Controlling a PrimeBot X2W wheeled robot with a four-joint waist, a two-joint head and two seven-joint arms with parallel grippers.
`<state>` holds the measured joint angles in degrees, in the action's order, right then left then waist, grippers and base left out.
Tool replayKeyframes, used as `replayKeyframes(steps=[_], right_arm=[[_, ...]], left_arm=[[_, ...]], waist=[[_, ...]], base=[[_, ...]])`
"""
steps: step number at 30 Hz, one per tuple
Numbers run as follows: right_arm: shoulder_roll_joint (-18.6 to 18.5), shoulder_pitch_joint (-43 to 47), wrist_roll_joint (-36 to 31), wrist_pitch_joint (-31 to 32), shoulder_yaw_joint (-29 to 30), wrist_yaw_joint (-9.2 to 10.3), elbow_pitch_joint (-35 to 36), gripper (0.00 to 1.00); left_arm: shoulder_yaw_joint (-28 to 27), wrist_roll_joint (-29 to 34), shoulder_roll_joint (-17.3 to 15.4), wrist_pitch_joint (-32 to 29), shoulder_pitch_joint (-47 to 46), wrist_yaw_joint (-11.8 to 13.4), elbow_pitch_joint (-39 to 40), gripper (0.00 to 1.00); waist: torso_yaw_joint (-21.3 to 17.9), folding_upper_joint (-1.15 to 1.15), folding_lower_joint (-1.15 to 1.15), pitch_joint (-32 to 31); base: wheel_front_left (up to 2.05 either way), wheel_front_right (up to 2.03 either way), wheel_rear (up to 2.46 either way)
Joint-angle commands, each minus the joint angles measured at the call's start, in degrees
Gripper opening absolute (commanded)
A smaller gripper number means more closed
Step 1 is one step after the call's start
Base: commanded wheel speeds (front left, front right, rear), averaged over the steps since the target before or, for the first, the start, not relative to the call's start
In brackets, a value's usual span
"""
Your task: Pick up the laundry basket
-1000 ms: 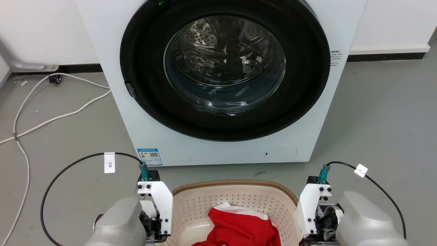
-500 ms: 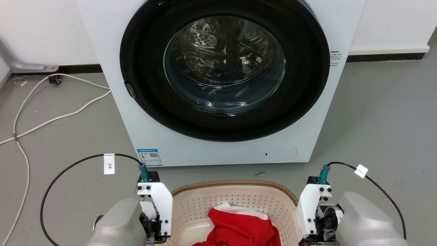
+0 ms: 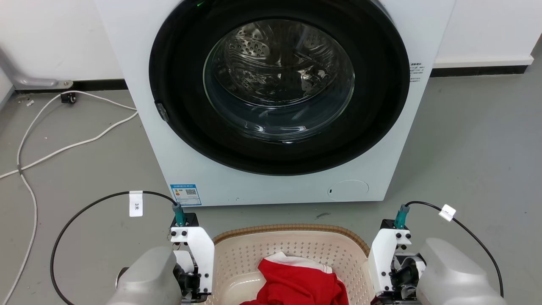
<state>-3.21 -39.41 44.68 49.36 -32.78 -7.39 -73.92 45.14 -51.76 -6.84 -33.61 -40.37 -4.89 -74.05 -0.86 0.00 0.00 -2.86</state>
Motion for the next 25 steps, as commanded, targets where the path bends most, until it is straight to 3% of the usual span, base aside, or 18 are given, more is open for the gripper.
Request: replayKeyframes(steps=[1, 25], right_arm=[[0.61, -0.29, 0.58, -0.2, -0.03, -0.18, 0.33, 0.0], [0.65, -0.13, 1.43, -0.15, -0.67, -0.18, 0.25, 0.0]], left_arm=[[0.13, -0.26, 0.53, -0.03, 0.72, -0.32, 0.27, 0.0], [0.69, -0.88, 0.86, 0.03, 0.71, -0.06, 0.29, 0.0]], waist=[[-0.01, 0.0, 0.0, -0.06], [0.05, 0.0, 0.0, -0.17]], base=[[0.0, 0.0, 0.0], [0.0, 0.0, 0.0]])
